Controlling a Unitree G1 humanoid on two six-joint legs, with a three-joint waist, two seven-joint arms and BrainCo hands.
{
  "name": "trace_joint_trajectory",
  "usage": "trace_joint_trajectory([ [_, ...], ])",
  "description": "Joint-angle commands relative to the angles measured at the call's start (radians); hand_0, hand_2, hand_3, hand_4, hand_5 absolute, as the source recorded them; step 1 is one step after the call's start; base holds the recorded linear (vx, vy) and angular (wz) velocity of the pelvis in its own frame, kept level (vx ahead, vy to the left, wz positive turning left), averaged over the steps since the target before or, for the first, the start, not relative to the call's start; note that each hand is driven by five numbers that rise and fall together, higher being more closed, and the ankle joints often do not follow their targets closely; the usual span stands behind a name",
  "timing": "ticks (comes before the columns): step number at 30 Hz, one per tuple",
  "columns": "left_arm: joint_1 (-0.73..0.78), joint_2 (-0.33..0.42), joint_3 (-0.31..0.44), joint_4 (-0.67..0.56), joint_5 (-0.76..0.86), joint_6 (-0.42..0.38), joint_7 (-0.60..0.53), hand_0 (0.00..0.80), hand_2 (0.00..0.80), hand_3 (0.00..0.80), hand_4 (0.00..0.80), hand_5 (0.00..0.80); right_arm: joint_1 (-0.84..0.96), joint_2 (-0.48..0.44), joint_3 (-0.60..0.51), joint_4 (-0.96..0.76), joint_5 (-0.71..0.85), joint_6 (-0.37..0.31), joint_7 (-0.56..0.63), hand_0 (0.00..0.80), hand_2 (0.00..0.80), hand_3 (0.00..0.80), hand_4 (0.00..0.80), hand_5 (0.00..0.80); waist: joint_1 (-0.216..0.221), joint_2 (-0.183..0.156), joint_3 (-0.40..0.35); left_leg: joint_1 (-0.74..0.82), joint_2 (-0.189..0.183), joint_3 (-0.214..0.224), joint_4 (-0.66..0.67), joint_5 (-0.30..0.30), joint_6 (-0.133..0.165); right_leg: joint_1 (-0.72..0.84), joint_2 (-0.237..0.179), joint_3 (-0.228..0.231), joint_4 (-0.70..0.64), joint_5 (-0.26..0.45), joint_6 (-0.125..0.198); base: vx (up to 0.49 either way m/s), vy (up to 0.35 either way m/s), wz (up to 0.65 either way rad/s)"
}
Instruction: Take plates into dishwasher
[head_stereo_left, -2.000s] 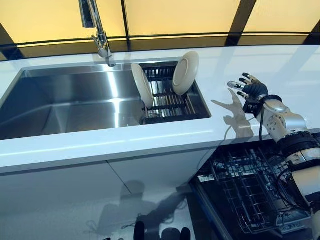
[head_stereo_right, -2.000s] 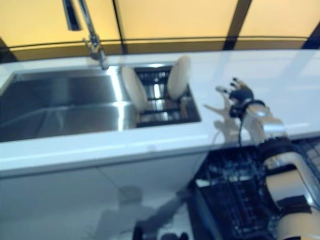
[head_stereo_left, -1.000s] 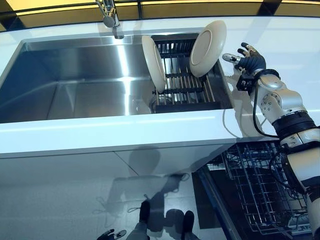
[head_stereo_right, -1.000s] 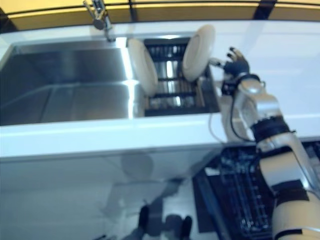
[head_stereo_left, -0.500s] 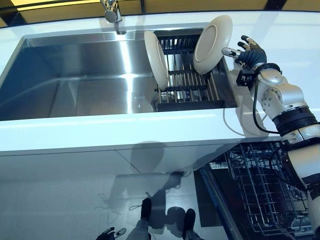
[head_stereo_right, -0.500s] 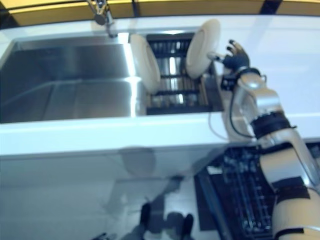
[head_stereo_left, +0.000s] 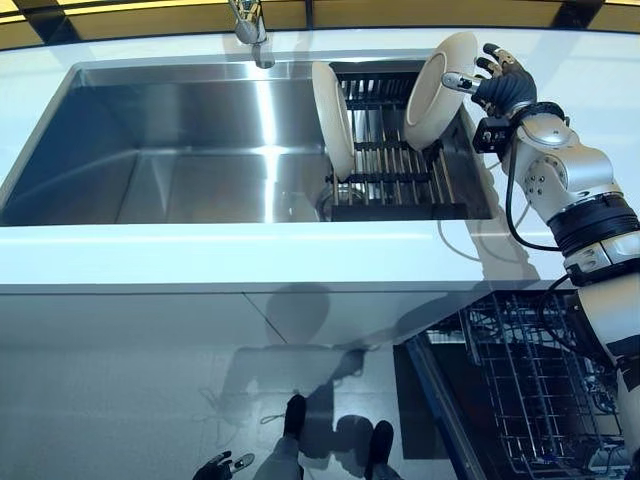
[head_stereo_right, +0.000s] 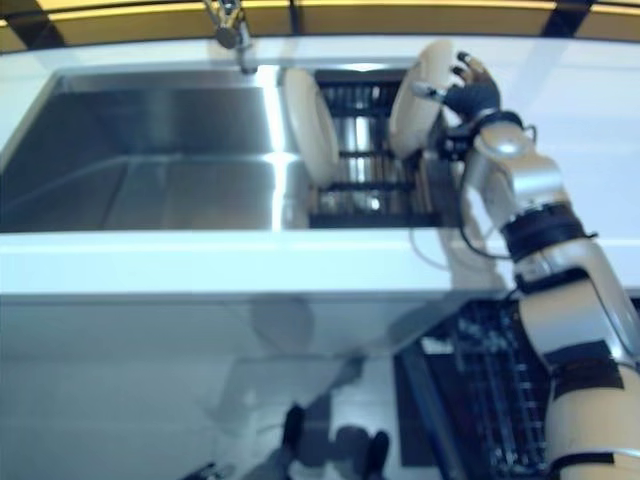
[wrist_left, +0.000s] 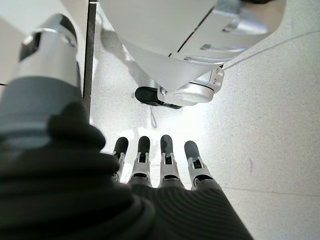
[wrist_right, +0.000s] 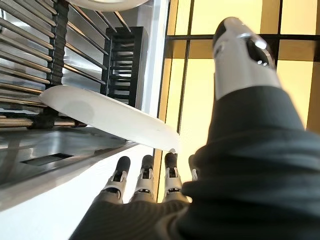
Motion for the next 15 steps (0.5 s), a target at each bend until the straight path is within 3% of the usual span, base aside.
trace_joint_trajectory([
  [1, 0.021, 0.014, -0.044, -0.006, -0.031, -0.022, -0.012, 0.000, 0.000, 0.000, 0.000, 0.000, -0.169, -0.012, 0.099, 0.021, -0.017, -0.019, -0.014, 0.000, 0.000, 0.000, 0.000, 0.000, 0.010, -0.042, -0.027, 0.001, -0.032, 0.030, -0.004, -0.022, 0.004, -0.031, -0.066, 0.007, 0.006, 0.051, 0.053, 0.000, 0.000, 0.00],
  [15, 0.025, 0.007, -0.040, -0.038, -0.076, -0.010, -0.032, 0.000, 0.000, 0.000, 0.000, 0.000, -0.169, -0.019, 0.128, 0.073, 0.005, 0.051, -0.013, 0.000, 0.000, 0.000, 0.000, 0.000, 0.021, -0.029, 0.007, -0.025, -0.033, 0.023, -0.004, -0.013, 0.003, -0.056, -0.072, 0.000, 0.008, 0.059, 0.057, -0.009, 0.006, 0.02],
])
